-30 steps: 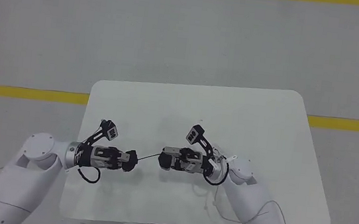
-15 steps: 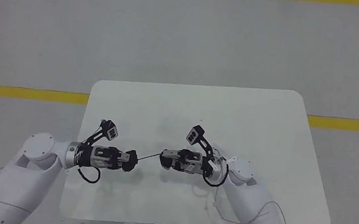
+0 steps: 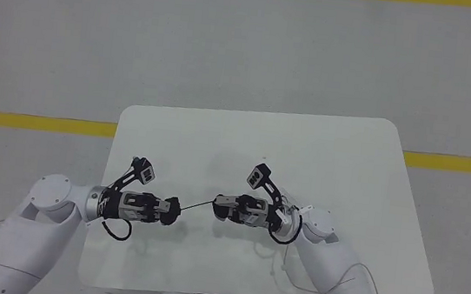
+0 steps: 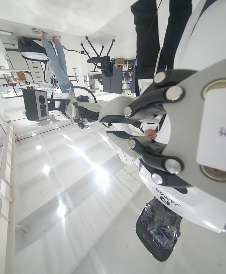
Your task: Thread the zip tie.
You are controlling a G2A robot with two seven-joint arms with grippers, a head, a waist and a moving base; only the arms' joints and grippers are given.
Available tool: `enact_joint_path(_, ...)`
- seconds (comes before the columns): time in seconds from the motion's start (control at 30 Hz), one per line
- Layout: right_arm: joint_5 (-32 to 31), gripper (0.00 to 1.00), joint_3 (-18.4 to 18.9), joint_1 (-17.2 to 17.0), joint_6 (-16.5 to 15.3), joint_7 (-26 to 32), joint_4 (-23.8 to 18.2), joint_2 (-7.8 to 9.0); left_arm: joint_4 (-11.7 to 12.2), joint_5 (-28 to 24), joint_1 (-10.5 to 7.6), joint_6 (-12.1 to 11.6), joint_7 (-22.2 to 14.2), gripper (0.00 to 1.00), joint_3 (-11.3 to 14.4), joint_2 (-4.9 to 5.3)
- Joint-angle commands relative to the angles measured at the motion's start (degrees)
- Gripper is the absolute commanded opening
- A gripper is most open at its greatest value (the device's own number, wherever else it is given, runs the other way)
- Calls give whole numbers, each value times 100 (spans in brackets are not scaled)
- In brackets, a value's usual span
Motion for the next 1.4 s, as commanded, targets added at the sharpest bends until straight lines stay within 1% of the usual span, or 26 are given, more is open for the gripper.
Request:
enact_joint_path(0.0, 17, 11, -10, 11, 2, -1, 9, 9, 0, 0, 0, 0, 0, 0, 0, 0)
enact_joint_path(0.13, 49, 1, -37, 32, -12, -5, 29, 24, 0, 0, 0, 0, 0, 0, 0, 0)
enact_joint_path(0.17, 55, 0, -44, 35, -15, -6, 33, 27, 0, 0, 0, 0, 0, 0, 0, 0)
enact_joint_path(0.43, 81, 0, -83, 58, -46, -8, 46, 63, 0, 0, 0, 0, 0, 0, 0, 0)
enact_joint_path(0.47, 84, 0, -85, 57, -56, -11, 44, 67, 0, 0, 0, 0, 0, 28, 0, 0)
enact_joint_path(0.5, 88, 0, -82, 55, -73, -18, 41, 72, 0, 0, 0, 0, 0, 84, 0, 0)
enact_joint_path(0.53, 98, 0, -80, 50, -91, -25, 36, 76, 0, 0, 0, 0, 0, 100, 0, 0)
enact_joint_path(0.87, 255, 0, 7, -17, -363, -233, -24, 119, 0, 0, 0, 0, 0, 100, 0, 0)
enact_joint_path(1.1, 255, 0, 7, -17, -363, -233, -24, 119, 0, 0, 0, 0, 0, 100, 0, 0)
enact_joint_path(1.17, 200, 0, -16, -51, -439, -364, -139, 118, 0, 0, 0, 0, 0, 100, 0, 0)
enact_joint_path(1.2, 214, 0, -43, -90, -498, -382, -214, 115, -21, -46, 2, -20, 95, 100, 40, -10)
enact_joint_path(1.23, 194, 0, -72, -120, -578, -407, -275, 114, -8, -245, 23, -37, 128, 100, 109, -28)
enact_joint_path(1.27, 168, 0, -96, -137, -629, -438, -300, 113, 18, -389, 23, -45, 121, 100, 145, -38)
enact_joint_path(1.37, 162, 0, -212, -164, -794, -537, -319, 93, 100, -757, -21, -178, 70, 100, 272, -71)
